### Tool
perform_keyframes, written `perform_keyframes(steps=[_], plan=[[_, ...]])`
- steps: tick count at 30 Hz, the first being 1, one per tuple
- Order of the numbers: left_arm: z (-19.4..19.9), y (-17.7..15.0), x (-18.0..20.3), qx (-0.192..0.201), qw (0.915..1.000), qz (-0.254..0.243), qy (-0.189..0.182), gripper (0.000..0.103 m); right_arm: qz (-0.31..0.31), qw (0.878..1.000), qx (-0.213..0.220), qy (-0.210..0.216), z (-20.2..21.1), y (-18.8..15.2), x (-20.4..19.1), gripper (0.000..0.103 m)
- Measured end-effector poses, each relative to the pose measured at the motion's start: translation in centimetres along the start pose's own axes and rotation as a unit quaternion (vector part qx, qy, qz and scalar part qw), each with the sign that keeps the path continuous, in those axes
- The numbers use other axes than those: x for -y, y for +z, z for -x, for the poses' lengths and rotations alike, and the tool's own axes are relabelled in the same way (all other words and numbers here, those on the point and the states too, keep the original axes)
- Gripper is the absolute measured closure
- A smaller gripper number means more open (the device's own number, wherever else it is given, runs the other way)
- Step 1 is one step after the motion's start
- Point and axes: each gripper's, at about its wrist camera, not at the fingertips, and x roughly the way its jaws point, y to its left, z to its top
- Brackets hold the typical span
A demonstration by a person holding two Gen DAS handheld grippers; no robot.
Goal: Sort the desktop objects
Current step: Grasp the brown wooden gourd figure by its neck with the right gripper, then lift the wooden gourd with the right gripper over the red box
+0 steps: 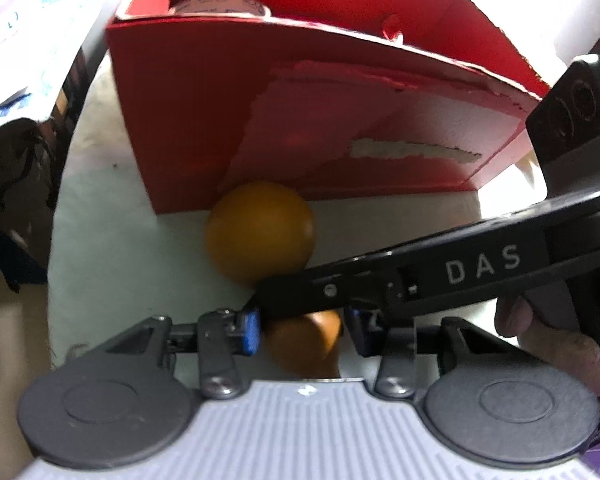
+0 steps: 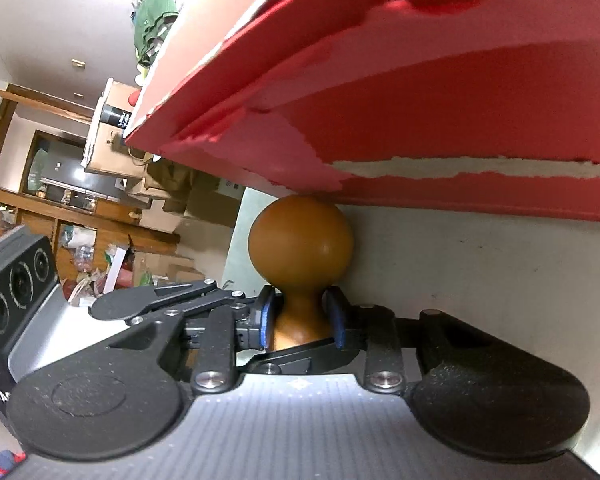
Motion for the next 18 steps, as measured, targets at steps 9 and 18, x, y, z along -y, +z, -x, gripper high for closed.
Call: perform_keyframes(steps=[9, 18], plan=[[0.0, 0.1, 5.9, 0.006, 0.9996, -0.023, -0.018, 0.060, 0.009, 1.000, -0.019, 0.017, 4.3, -0.2, 2.1, 0.073], [-2.1, 1.5, 13.7, -0.016, 0.9943, -0.094, -0.049, 0.060, -0.020, 1.000, -0.011, 0.000, 9.5, -1.6, 5.5, 0.073]])
